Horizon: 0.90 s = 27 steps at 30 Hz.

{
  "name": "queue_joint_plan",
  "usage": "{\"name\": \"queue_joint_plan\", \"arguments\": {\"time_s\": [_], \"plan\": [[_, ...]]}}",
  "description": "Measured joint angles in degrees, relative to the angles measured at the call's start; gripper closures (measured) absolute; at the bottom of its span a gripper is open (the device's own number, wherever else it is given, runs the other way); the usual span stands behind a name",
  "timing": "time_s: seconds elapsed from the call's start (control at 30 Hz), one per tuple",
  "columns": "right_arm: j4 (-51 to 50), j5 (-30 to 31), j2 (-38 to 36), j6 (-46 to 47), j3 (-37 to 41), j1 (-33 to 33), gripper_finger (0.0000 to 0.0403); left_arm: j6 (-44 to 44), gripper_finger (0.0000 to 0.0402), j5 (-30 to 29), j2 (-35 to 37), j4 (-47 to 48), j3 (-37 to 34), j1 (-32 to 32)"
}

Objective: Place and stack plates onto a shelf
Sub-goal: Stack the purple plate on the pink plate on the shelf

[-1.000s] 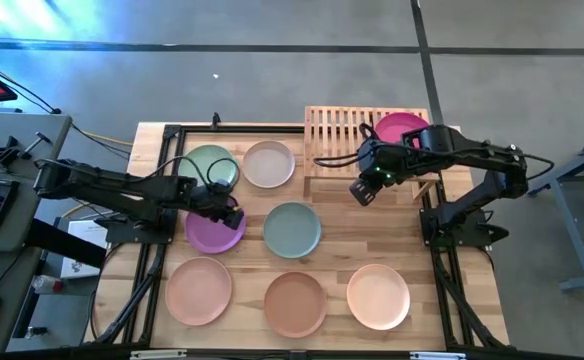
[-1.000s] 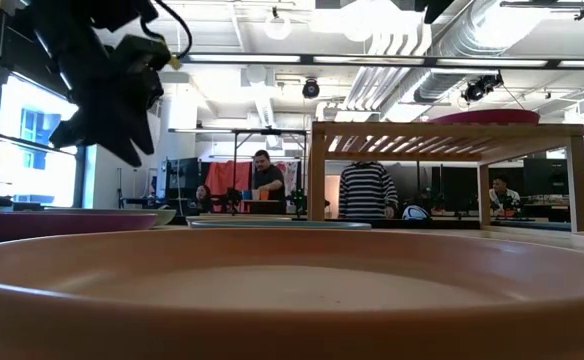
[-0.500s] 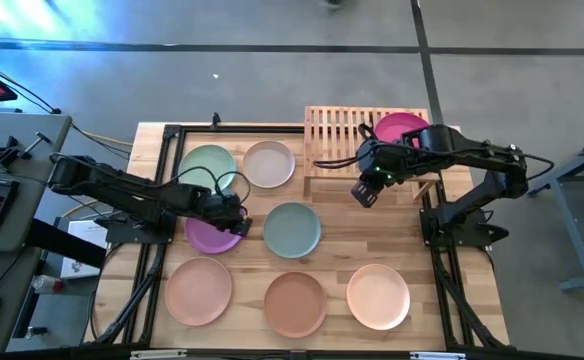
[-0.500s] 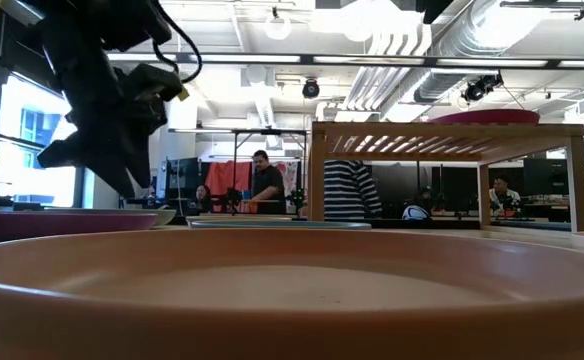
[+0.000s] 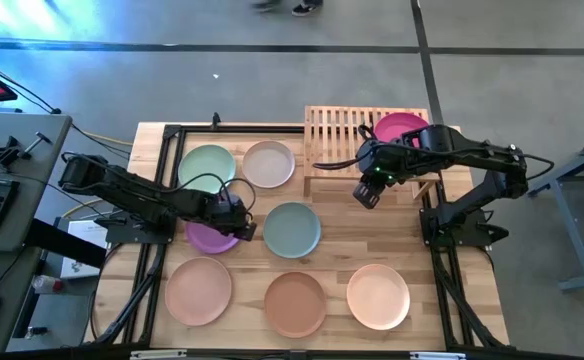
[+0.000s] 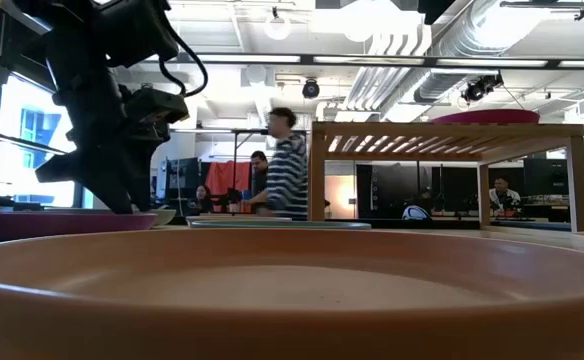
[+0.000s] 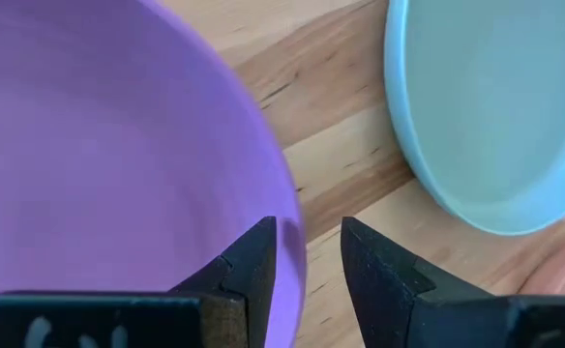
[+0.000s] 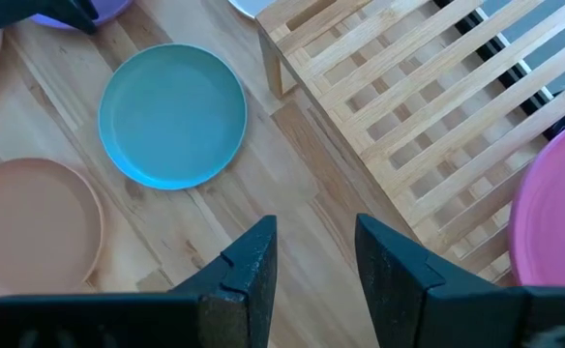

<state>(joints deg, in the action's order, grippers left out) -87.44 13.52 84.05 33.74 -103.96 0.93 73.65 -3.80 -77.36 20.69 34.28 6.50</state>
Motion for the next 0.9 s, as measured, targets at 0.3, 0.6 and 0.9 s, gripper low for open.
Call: {"name": "queue_joint_plan", "arguments": {"time_s": [0.3,0.6,0.9], "plan": [[0.0,0.0,0.0,-0.8,0.0,0.0,0.0284,0.8,0.0296,-0.1,0.0,0.8,0.0,0.0],[0.0,0.0,0.0,-0.8,0.0,0.0,0.0284,1.5,0.0296,0.4,-3.0,0.4,0.0,0.4],[-0.2,0.0,0.0,-0.8,0.0,0.0,0.0284,3.9,0.0297,-1.4,-3.7,0.7,0.0,2.2]]}}
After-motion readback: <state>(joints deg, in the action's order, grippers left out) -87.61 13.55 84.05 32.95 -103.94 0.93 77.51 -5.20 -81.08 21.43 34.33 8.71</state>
